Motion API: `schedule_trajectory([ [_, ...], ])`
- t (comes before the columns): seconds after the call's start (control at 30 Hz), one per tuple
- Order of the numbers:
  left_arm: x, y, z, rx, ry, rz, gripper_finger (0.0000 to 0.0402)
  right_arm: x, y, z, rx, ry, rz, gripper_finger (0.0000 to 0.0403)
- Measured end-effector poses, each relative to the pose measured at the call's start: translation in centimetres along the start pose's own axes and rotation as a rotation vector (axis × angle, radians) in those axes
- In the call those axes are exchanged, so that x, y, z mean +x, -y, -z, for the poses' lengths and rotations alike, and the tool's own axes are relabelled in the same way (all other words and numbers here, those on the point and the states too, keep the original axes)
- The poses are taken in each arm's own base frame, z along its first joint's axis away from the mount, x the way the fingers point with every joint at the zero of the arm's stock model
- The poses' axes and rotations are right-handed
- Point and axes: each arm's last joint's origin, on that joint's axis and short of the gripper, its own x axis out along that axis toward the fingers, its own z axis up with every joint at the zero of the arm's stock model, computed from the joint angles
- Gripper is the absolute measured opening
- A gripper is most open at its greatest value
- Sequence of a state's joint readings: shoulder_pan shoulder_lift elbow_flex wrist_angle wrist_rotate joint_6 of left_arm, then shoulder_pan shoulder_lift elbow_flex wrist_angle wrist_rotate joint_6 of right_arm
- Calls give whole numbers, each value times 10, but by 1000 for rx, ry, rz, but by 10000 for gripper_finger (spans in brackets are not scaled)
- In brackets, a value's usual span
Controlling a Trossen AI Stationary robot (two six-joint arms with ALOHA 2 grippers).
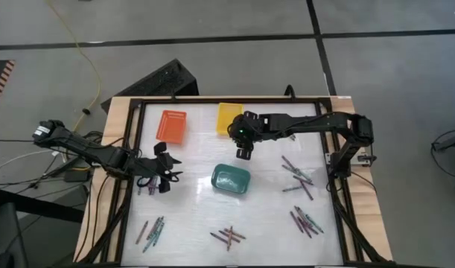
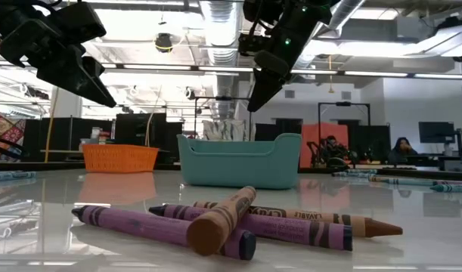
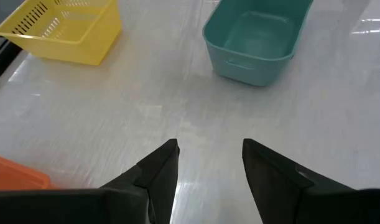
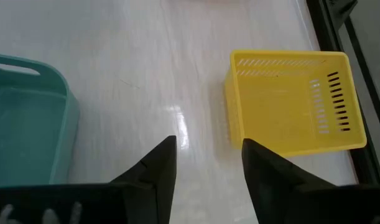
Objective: Sort crayons
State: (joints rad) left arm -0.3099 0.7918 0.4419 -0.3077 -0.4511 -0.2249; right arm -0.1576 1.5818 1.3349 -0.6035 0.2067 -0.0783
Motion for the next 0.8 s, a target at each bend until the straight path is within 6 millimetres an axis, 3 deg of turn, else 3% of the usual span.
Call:
schedule_trajectory([
  [0.47,0,0,0,0,0,0,169,0,0,0,-5,1,0,177],
  [0.67,0,0,0,0,0,0,169,0,2,-4,-178,45,11,177],
  [0.8,0,0,0,0,0,0,169,0,2,-7,-190,71,16,177],
])
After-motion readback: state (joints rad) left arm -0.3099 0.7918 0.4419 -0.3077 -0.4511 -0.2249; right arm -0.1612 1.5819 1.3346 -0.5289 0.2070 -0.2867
